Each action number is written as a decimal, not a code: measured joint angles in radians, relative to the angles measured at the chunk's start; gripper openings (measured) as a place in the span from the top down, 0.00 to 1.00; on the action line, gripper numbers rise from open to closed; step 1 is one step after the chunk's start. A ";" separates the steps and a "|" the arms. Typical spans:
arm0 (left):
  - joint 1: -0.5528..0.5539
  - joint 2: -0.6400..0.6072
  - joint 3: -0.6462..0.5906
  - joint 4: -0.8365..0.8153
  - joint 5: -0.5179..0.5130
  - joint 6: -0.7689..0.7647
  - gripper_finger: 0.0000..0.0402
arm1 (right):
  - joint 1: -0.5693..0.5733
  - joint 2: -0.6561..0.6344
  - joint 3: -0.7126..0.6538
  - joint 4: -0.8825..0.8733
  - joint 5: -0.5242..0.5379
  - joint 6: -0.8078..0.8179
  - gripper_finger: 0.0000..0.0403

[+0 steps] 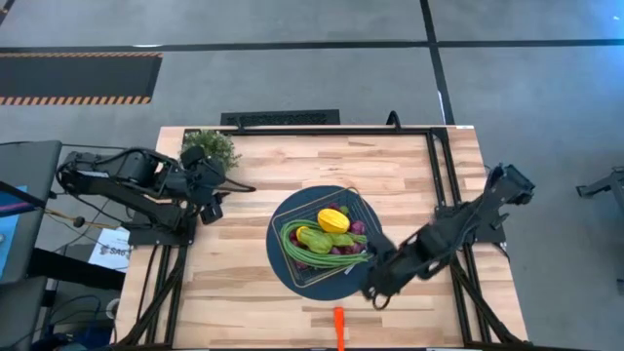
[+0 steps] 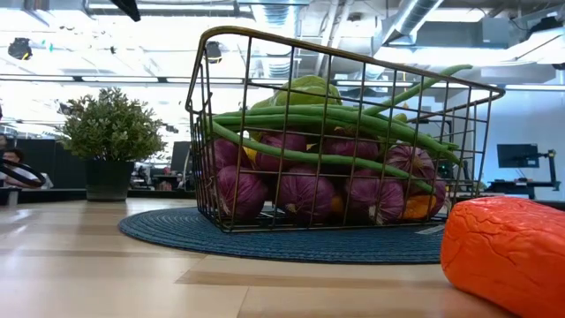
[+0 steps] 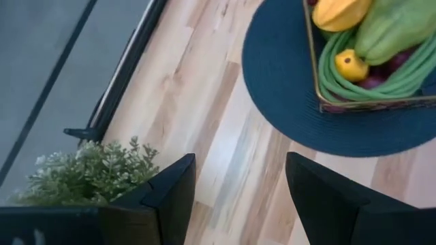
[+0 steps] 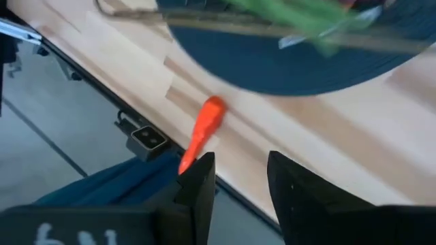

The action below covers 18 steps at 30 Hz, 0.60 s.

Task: Build produce basket
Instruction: Put the orange carrot into the gold wire basket

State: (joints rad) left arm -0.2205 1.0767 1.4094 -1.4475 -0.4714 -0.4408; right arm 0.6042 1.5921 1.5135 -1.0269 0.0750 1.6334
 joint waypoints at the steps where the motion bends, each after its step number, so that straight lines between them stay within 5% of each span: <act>1: -0.005 0.000 0.000 0.000 0.002 0.002 0.47 | 0.011 0.017 0.000 0.022 0.000 0.018 0.62; 18: -0.061 0.000 0.000 0.007 -0.001 0.014 0.47 | 0.064 0.209 0.001 0.274 -0.026 0.032 0.57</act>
State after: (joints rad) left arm -0.2815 1.0767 1.4090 -1.4408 -0.4720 -0.4266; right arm 0.6679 1.8011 1.5147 -0.7525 0.0490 1.6655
